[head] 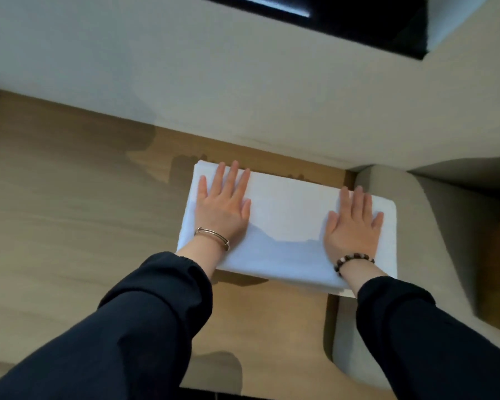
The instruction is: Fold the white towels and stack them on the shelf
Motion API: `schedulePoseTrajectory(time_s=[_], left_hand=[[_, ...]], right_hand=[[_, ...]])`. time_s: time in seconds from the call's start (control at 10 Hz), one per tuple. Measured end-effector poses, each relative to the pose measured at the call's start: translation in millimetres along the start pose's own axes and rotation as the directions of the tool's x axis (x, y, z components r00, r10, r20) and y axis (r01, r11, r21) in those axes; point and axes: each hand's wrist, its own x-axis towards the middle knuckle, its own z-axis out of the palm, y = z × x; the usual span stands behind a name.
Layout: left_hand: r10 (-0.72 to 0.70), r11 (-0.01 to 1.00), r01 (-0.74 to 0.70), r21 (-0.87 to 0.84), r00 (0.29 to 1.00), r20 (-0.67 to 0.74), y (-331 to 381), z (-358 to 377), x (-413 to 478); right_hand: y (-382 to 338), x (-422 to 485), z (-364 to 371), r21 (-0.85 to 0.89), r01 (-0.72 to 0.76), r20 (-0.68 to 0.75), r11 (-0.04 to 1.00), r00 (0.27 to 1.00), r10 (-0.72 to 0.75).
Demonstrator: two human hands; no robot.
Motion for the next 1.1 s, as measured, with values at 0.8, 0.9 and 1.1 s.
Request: schedulePoseTrajectory(time_s=[0.8, 0.9, 1.1], left_hand=[[0.078, 0.997, -0.079, 0.010, 0.997, 0.016, -22.0, 5.9, -29.7], [0.062, 0.997, -0.064, 0.033, 0.996, 0.065, -18.2, 0.3, -26.1], [0.089, 0.990, -0.079, -0.119, 0.993, 0.077, 2.7, -35.5, -33.6]], right_hand=[[-60.1, -33.0, 15.7, 0.014, 0.225, 0.025, 0.974, 0.974, -0.225], [-60.1, -29.8, 8.8, -0.001, 0.217, 0.057, 0.976, 0.975, -0.216], [-78.6, -37.8, -26.4, 0.170, 0.376, 0.057, 0.911, 0.919, -0.390]])
